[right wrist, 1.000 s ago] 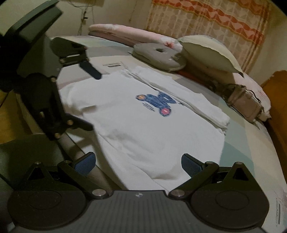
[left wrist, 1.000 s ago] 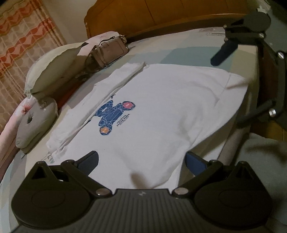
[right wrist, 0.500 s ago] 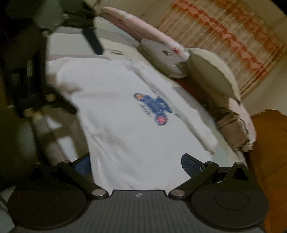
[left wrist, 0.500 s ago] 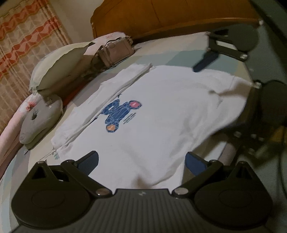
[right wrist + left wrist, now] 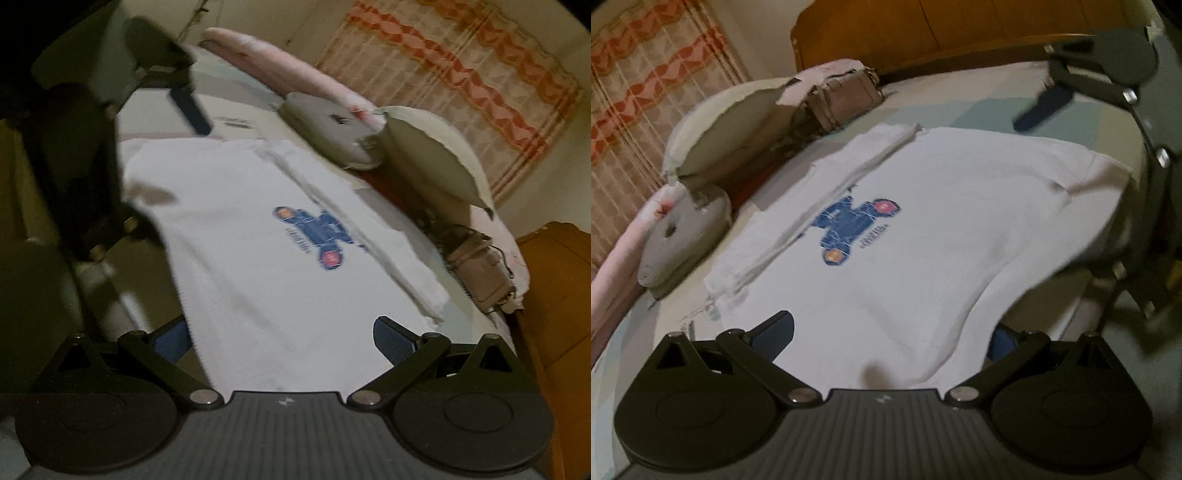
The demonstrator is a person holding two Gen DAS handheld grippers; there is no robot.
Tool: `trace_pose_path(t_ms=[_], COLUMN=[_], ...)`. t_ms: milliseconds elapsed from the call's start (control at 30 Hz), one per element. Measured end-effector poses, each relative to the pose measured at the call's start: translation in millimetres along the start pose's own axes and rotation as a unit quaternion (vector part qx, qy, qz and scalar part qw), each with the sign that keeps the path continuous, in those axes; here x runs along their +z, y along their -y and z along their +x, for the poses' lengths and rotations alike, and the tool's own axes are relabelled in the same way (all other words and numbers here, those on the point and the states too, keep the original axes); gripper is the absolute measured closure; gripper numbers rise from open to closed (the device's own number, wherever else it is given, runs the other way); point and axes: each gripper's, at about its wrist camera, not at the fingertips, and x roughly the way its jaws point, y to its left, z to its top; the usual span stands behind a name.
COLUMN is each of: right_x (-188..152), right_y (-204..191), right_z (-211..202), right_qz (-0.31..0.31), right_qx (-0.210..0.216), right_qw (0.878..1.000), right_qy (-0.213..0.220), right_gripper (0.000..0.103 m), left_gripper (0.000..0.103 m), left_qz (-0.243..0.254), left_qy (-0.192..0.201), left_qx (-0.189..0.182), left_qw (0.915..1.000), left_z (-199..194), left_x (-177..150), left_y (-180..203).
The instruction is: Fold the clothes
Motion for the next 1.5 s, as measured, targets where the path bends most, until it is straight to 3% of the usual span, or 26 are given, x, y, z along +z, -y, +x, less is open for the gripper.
trace_pose_path(t_ms=[200, 433, 833, 1000, 1133, 1367, 1500], right_x=[6, 4, 7, 8, 10, 14, 13], right_y=[-1, -17, -20, -18, -17, -15, -13], right_z=[-8, 1, 7, 7, 7, 5, 0], right_qz=[0.030, -0.009, -0.004, 0.002, 0.001, 0.006, 0.008], right_qx=[0.049, 0.052, 0.056, 0.056, 0.054, 0.049, 0.050], right_qw=[0.998, 0.999, 0.998, 0.998, 0.999, 0.999, 0.999], right_qy=[0.012, 0.001, -0.007, -0.008, -0.006, -0.002, 0.002], right_gripper=[0.000, 0.000, 0.000, 0.000, 0.000, 0.000, 0.000], left_gripper=[0.001, 0.001, 0.001, 0.001, 0.000, 0.000, 0.000], left_qz=[0.019, 0.057, 0.096, 0.120, 0.191, 0.303, 0.312], left_qy=[-0.011, -0.034, -0.075, -0.070, -0.051, -0.016, -0.008], left_qx=[-0.007, -0.010, 0.000, 0.007, 0.006, 0.007, 0.023], left_qw=[0.9997, 0.9978, 0.9925, 0.9902, 0.9803, 0.9527, 0.9498], left_z=[-3, -12, -35, -37, -33, -18, -14], left_x=[-6, -25, -64, -67, -59, -37, -31], left_y=[2, 10, -9, -11, 4, 32, 34])
